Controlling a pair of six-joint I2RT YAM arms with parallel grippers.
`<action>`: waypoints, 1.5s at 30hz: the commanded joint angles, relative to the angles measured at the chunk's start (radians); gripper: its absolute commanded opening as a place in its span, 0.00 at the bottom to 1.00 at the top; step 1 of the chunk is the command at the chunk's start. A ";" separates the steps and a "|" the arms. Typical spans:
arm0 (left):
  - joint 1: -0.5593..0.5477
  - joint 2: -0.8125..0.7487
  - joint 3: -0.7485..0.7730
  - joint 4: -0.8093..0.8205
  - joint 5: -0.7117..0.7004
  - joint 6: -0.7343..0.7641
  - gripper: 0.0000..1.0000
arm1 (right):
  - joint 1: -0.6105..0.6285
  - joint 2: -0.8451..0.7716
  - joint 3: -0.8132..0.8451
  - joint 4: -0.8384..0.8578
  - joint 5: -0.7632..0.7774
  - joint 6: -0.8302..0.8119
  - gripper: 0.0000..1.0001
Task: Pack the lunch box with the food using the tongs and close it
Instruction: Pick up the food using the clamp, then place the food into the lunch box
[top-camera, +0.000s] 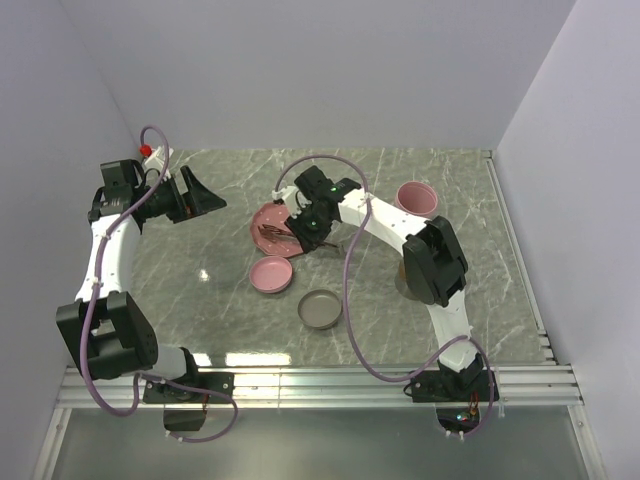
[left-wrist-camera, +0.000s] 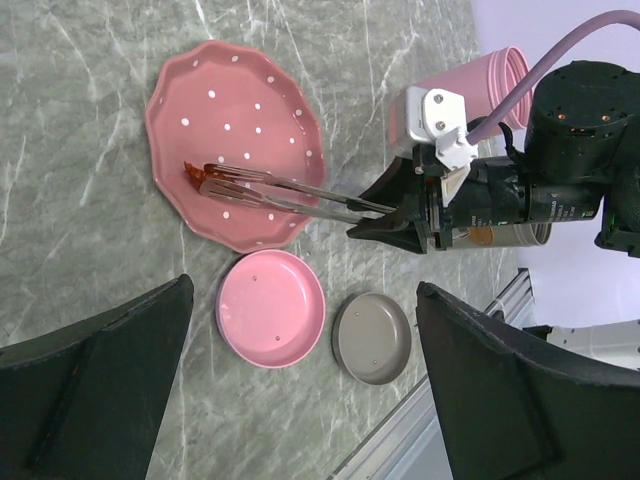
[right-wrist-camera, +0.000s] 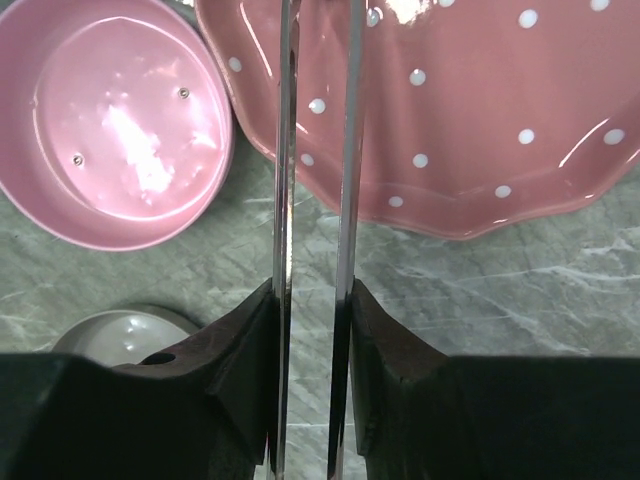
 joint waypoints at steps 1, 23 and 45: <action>0.010 -0.004 0.021 -0.009 0.026 0.025 1.00 | 0.008 -0.044 0.037 -0.024 -0.035 0.008 0.33; 0.016 -0.119 0.036 -0.048 -0.062 0.137 0.99 | -0.079 -0.571 -0.122 -0.179 -0.043 -0.035 0.27; -0.061 -0.070 0.052 0.058 -0.069 0.019 0.99 | -0.558 -1.349 -0.639 -0.222 0.025 -0.159 0.27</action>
